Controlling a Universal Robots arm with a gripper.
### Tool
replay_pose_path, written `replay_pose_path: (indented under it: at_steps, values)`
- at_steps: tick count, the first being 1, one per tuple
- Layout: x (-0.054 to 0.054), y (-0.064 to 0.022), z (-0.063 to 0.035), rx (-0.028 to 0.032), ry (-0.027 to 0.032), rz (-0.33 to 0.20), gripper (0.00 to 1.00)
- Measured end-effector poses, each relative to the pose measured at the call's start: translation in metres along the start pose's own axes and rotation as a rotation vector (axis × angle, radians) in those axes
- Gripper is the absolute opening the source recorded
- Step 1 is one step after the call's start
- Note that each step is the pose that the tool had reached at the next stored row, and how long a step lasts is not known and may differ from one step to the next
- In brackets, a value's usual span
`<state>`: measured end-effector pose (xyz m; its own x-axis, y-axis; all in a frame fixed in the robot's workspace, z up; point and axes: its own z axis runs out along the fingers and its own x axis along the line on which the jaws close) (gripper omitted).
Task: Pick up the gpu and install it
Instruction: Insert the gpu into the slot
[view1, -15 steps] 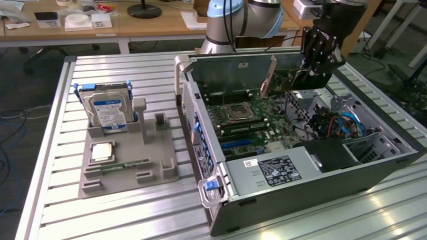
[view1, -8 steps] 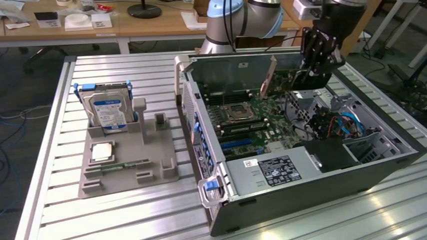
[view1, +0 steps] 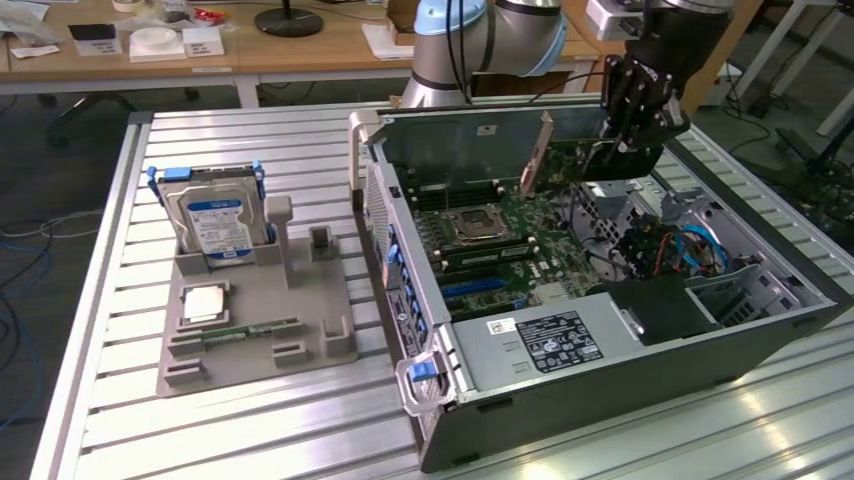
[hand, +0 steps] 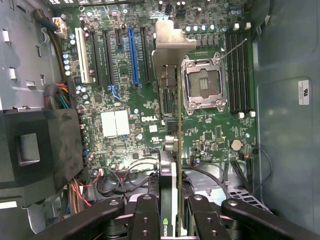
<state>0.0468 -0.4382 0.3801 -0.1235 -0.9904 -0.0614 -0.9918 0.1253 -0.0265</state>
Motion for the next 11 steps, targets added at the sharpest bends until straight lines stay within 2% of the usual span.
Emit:
replay_pose_path:
  at_steps: [6,11]
  values:
    - [0.0002,0.0001,0.0023,0.0000,0.0002,0.000,0.27]
    - [0.0009,0.0052,0.0028,0.0001,0.0000,0.000,0.27]
